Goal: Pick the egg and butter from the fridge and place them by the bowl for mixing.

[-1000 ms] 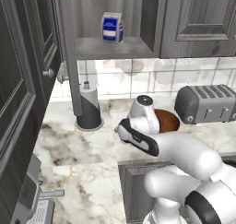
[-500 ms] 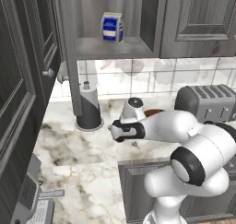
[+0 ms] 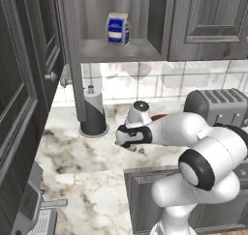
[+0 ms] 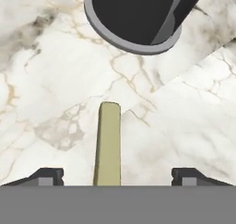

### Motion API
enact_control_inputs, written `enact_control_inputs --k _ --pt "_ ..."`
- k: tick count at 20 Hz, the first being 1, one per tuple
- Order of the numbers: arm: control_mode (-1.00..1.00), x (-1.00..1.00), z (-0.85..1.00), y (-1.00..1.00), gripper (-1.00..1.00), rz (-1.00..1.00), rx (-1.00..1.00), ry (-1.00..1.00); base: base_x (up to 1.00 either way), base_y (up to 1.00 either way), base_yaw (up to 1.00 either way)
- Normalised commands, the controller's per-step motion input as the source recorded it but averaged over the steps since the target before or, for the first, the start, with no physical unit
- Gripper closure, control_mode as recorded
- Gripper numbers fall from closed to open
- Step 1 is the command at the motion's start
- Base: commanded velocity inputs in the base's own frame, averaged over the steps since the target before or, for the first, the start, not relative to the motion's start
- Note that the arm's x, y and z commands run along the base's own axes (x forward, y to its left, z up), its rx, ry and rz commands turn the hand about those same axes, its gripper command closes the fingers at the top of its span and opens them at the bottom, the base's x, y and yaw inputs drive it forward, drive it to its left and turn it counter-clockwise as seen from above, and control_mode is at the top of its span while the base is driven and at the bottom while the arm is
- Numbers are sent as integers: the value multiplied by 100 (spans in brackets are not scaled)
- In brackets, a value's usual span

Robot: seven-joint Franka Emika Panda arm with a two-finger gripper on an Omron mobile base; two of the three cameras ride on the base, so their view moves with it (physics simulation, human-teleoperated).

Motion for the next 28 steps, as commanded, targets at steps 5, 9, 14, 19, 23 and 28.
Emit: enact_control_inputs --k 5,9,14,19,23,28 --pt "-100 -80 60 -5 -100 0 5 -15 0 0 0" --pt "-100 -100 100 -48 -100 0 14 -24 0 0 0" --pt "-100 -100 89 -80 -100 -17 15 -17 0 0 0" --pt "-100 -48 12 -50 -100 -29 5 -4 0 0 0" --pt "100 -20 -6 -8 -100 0 0 1 -50 -32 0" --pt "100 0 0 0 -100 0 0 0 -67 -98 -20"
